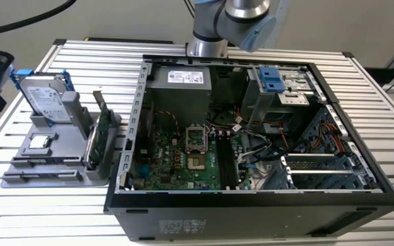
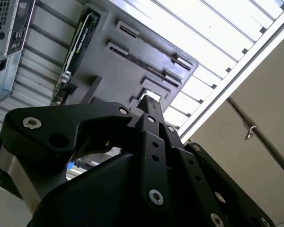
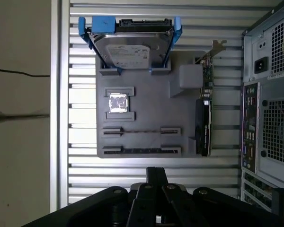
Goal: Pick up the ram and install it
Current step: 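Pick up the ram and move it above insertion slot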
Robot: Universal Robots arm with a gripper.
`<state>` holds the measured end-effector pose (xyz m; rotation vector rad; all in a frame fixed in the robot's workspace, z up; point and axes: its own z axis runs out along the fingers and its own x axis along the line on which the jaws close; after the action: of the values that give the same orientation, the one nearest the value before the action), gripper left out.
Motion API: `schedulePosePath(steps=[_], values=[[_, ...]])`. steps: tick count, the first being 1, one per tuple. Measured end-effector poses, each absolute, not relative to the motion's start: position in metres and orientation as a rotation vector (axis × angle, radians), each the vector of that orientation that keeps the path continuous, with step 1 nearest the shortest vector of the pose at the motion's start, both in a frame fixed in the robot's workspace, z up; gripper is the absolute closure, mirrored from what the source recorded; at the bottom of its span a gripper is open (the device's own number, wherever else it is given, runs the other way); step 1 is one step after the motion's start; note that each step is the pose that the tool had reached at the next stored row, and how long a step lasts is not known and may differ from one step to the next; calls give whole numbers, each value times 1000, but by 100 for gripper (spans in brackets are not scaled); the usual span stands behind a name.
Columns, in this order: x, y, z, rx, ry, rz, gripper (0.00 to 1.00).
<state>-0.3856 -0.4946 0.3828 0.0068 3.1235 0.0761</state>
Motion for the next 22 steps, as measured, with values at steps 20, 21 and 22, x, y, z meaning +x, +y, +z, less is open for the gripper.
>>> schedulePosePath(steps=[20,21,22], values=[[-386,-495,383,80,3121,76,100],[-386,-495,383,90,3121,76,100],[-386,-495,383,100,3121,75,100]])
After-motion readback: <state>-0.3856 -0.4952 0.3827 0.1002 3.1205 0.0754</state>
